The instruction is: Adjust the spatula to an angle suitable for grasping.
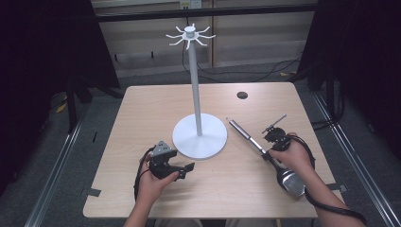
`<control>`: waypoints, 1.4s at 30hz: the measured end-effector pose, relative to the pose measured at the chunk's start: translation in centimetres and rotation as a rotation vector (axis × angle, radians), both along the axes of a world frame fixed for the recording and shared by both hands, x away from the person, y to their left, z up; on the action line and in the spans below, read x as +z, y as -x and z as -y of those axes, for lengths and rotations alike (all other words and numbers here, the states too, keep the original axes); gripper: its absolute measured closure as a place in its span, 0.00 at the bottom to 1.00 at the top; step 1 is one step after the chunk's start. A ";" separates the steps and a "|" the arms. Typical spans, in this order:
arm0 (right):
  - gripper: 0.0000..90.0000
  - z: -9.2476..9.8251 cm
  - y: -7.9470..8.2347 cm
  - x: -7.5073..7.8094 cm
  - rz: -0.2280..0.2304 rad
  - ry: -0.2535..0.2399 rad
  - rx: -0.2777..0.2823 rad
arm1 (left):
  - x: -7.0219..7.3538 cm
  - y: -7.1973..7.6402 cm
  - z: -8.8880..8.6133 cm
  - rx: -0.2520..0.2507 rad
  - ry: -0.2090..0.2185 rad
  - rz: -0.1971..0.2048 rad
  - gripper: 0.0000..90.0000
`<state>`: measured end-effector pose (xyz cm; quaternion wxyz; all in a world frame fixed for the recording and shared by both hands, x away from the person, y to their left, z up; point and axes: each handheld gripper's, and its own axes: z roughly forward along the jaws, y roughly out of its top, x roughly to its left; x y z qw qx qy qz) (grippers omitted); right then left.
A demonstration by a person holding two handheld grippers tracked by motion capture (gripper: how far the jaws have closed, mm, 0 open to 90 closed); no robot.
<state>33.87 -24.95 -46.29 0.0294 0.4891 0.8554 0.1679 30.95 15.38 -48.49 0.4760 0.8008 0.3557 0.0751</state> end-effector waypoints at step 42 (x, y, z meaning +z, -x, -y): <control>0.84 0.9 2.6 5.0 0.385 -0.430 -0.052 | 1.4 0.7 3.1 -0.059 0.119 -0.004 0.11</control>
